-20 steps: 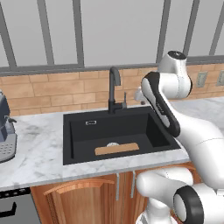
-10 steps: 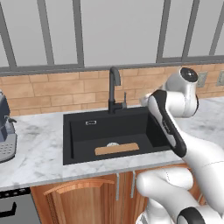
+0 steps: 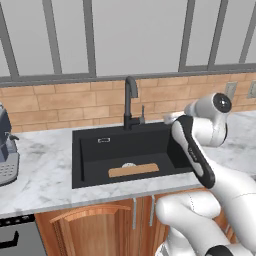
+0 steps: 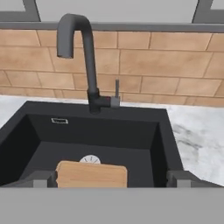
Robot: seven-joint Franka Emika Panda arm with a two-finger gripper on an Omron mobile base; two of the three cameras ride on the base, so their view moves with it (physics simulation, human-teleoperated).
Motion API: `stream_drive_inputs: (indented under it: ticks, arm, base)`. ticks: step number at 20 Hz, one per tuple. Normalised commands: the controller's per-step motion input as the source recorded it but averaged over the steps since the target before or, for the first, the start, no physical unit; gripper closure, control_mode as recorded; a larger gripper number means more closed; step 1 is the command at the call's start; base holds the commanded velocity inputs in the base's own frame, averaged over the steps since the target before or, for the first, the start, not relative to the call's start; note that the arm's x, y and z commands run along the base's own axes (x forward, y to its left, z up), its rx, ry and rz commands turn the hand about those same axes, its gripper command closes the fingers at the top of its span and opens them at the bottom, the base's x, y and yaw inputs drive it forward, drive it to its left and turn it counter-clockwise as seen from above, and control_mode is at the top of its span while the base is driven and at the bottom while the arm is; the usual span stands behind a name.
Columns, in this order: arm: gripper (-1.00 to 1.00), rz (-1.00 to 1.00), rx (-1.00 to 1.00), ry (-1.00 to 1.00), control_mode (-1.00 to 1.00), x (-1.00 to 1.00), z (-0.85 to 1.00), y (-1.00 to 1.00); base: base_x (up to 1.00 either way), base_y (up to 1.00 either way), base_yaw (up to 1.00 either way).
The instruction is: Turn on the sink faucet with hot water and rinse the cutting board for ten seconds, then turn off the faucet. Push the cutting board to reach the water if necessary.
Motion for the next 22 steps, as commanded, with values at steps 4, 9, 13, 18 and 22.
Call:
stream_drive_inputs:
  ticks: [4, 9, 13, 18, 22]
  arm:
    - [-1.0, 0.0, 0.0, -0.13, -1.0, 0.26, -0.03, -0.01]
    - [-1.0, 0.0, 0.0, -0.12, -1.0, 0.32, -0.04, 0.0]
    - [-1.0, 0.0, 0.0, -0.09, -1.0, 0.36, -0.07, 0.0]
    - [-1.0, 0.0, 0.0, -0.05, -1.0, 0.44, -0.07, 0.0]
    - [-1.0, 0.0, 0.0, -0.03, -1.0, 0.36, -0.14, 0.0]
  base:
    - [0.0, 0.0, 0.0]
    - [0.0, 0.0, 0.0]
    - [0.0, 0.0, 0.0]
    - [0.0, 0.0, 0.0]
    - [0.0, 0.0, 0.0]
